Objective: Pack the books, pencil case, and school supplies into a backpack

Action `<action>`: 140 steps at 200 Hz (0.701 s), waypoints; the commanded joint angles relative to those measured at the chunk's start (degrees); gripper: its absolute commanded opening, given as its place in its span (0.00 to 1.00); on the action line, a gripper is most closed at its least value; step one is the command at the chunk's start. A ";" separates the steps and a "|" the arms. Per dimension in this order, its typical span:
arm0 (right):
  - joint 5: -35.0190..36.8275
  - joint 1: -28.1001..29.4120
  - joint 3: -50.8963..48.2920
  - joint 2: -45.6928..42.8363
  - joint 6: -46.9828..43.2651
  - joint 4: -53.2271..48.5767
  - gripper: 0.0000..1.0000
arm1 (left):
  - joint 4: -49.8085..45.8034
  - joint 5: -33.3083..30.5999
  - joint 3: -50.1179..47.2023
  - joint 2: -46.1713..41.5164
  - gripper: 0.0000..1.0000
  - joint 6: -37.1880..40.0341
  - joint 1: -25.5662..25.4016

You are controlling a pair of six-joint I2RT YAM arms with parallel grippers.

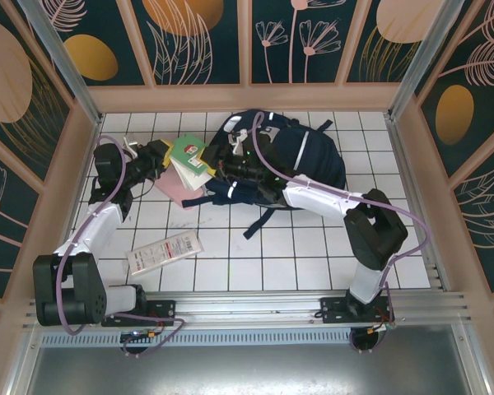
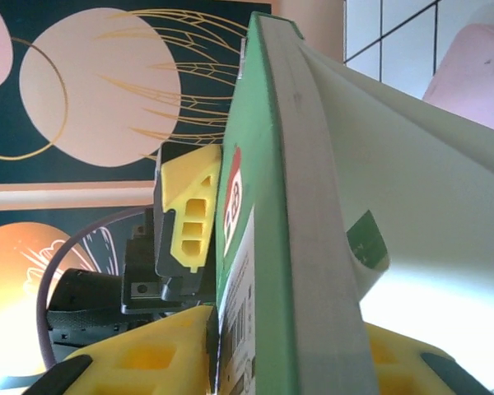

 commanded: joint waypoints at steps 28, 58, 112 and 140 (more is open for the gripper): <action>-0.19 -0.54 0.26 -2.71 -0.82 1.13 0.46 | -0.01 -3.32 -0.07 -1.53 0.07 2.19 -0.04; 1.53 -0.56 1.49 -4.13 -2.38 -3.38 0.63 | -1.32 -4.63 0.72 -1.79 0.01 3.39 -0.02; 13.27 -0.19 -1.35 -12.41 -9.39 -17.94 0.72 | -6.40 -6.34 7.02 -1.65 0.00 6.55 0.02; 21.74 -0.11 -4.88 -16.95 -13.77 -23.40 0.76 | -7.84 -7.25 10.00 -1.89 0.00 7.94 0.07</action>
